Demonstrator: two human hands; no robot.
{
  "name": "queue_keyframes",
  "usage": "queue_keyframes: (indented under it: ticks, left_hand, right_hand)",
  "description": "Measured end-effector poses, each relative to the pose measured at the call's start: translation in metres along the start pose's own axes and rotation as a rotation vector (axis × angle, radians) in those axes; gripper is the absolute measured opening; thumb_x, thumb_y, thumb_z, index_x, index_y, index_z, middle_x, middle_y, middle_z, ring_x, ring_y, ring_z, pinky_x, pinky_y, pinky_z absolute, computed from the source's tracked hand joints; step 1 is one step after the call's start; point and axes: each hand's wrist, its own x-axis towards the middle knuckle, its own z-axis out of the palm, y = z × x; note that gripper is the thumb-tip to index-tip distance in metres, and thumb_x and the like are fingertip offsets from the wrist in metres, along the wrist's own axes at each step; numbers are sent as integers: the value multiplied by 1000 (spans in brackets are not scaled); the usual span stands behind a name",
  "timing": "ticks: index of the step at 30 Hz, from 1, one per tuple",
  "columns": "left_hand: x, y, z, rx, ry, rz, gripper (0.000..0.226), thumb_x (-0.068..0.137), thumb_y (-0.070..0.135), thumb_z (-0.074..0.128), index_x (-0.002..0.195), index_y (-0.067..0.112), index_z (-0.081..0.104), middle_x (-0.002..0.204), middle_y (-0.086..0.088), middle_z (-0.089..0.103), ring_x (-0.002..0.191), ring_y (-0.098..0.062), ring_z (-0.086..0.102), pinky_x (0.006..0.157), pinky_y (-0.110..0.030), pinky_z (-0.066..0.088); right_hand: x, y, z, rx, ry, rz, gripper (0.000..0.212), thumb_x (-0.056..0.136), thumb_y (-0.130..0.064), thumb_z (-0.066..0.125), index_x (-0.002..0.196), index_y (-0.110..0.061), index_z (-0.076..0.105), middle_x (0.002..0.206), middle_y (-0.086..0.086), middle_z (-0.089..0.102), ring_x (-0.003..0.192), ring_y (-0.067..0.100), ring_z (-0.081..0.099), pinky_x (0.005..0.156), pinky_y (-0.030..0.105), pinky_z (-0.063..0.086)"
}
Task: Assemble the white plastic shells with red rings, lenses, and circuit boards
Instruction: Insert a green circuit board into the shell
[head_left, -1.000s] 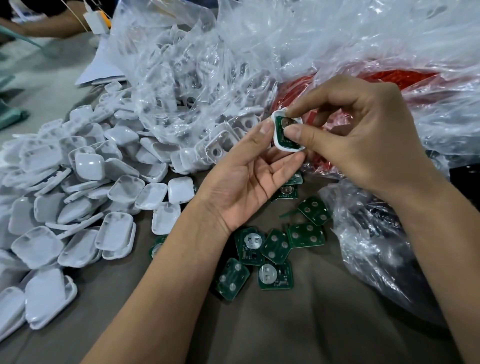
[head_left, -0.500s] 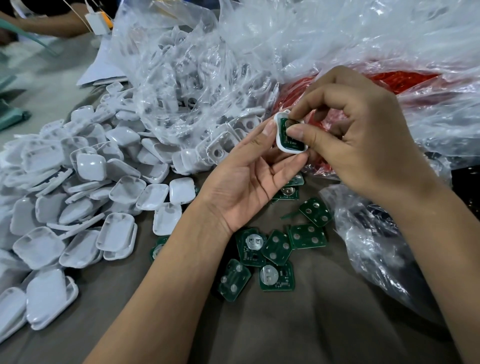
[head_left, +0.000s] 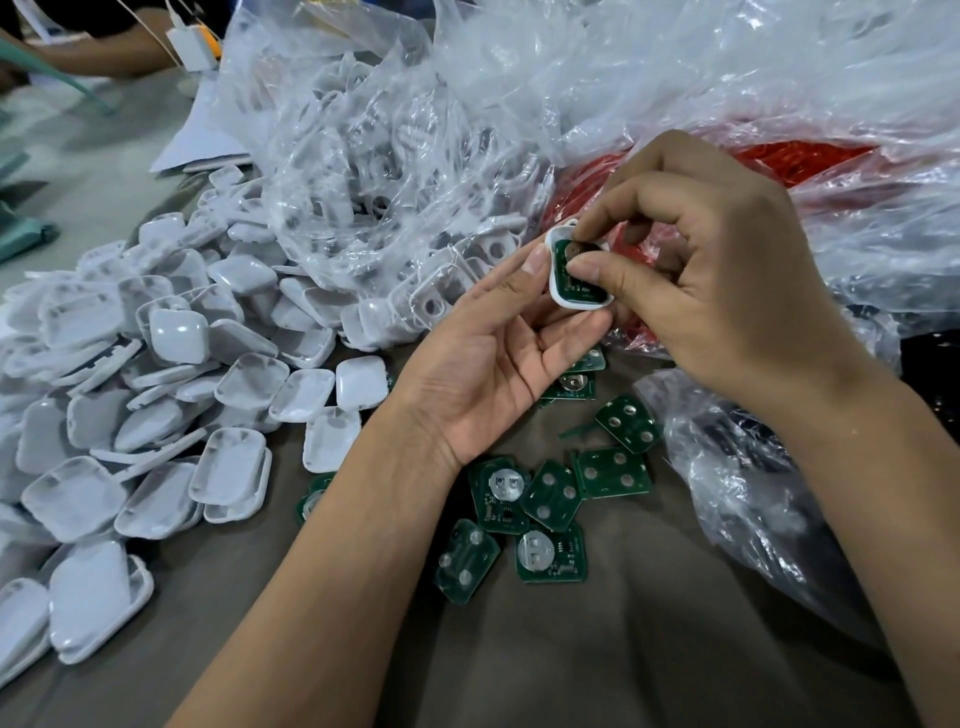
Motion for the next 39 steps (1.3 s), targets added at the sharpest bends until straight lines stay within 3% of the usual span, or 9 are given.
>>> queue_keyframes:
  ticks: [3,7,16,25,29,34,39]
  left_hand:
    - [0,0,0,11,3,0,23,101,17,56,116,6,70,110,-17,74,93,-32,76,77,-29,63]
    - [0,0,1,17,4,-3,23,103,16,54,109,8,75,107,-15,75,90,-31,76,77,-28,63]
    - [-2,0,2,11,19,5,21,91,17,64,104,6,76,101,-15,76,86,-29,77,74,-27,63]
    - [-3,0,3,18,19,-2,26,92,16,62,114,4,70,104,-16,76,85,-31,77,74,-27,63]
    - [-4,0,4,22,16,-15,26,92,15,61,114,3,68,106,-18,75,86,-35,77,72,-26,63]
    - [-4,0,5,34,16,-28,26,93,15,60,114,2,67,105,-20,75,83,-37,77,72,-27,64]
    - [-4,1,5,31,12,-41,23,93,15,59,103,5,77,103,-19,75,80,-36,77,70,-25,64]
  right_hand:
    - [0,0,1,-16,7,1,16,92,-20,78,99,-6,75,102,-3,60,82,14,60,71,18,50]
    - [-1,-2,0,-25,11,26,16,91,-23,79,98,-9,77,100,-4,61,80,14,60,67,10,44]
    - [-2,-5,-2,18,27,83,16,88,-27,81,97,-14,79,96,-7,65,77,13,63,63,4,35]
    - [-1,-2,-4,58,-6,97,16,87,-28,82,96,-15,78,94,-12,66,79,12,65,63,9,45]
    - [-1,1,-7,114,-40,100,19,86,-29,82,97,-15,78,96,-18,66,81,14,68,64,21,56]
    - [-1,4,-9,155,-60,113,21,85,-31,82,98,-15,78,97,-13,70,81,16,70,65,35,60]
    - [-1,4,-12,143,-67,104,19,85,-30,84,97,-17,79,96,-10,72,80,13,69,65,28,58]
